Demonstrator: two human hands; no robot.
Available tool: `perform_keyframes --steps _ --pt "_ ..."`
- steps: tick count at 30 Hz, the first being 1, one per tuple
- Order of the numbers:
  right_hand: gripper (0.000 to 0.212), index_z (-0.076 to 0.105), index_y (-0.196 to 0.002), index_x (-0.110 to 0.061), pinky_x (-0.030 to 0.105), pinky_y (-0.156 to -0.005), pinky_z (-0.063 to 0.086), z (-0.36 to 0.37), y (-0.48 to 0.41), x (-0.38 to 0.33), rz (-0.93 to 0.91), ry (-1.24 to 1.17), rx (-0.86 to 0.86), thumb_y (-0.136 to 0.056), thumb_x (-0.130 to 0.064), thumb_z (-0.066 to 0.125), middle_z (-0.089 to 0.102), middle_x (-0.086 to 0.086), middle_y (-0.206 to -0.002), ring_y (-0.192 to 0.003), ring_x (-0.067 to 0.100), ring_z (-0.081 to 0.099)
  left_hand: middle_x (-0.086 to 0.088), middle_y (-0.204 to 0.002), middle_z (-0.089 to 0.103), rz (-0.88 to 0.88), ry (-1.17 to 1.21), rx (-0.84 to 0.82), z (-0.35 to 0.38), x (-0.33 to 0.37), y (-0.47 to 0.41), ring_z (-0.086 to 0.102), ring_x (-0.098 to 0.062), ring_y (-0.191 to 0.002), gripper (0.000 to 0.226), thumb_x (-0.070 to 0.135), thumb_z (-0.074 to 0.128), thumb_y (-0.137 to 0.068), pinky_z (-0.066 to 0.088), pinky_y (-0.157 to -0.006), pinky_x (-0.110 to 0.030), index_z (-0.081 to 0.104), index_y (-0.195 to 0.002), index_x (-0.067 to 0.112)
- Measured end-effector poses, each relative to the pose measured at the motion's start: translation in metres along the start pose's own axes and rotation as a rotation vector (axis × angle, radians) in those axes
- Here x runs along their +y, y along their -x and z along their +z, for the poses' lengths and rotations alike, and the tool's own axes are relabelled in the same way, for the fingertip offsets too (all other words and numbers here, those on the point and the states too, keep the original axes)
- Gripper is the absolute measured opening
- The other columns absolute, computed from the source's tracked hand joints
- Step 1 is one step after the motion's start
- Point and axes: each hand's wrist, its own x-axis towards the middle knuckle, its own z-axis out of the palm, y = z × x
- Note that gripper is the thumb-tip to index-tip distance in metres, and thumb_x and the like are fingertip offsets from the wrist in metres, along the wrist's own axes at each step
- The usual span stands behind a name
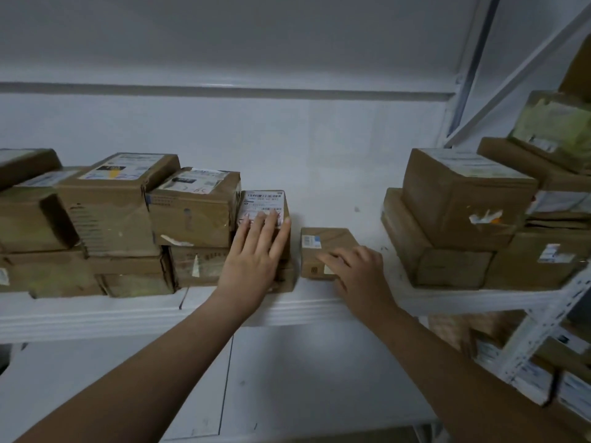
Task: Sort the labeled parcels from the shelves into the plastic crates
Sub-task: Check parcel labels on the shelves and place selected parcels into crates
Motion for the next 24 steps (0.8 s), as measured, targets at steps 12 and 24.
perform_keyframes --steps 12,24 --pt "0.044 0.056 -0.133 -0.021 0.028 -0.103 0.027 0.016 -0.026 0.007 0.123 -0.299 -0.454 -0.090 -0.015 0.064 0.056 0.001 -0.135 -0.125 0.022 0.047 -0.020 -0.139 0.049 0.029 -0.049 -0.025 0.006 -0.009 -0.014 0.049 -0.034 -0.128 0.069 0.020 0.057 -0.082 0.037 -0.110 -0.044 0.031 -0.143 0.001" --pt "0.032 0.061 -0.123 -0.022 0.038 -0.109 0.025 0.006 -0.032 -0.009 0.148 -0.294 -0.405 -0.096 -0.034 0.048 0.063 -0.001 -0.119 -0.114 0.019 0.054 -0.021 -0.130 0.056 -0.042 0.114 -0.137 -0.016 0.001 -0.027 0.052 -0.037 -0.123 0.090 0.063 0.066 -0.070 0.040 -0.104 -0.049 0.050 -0.135 0.003"
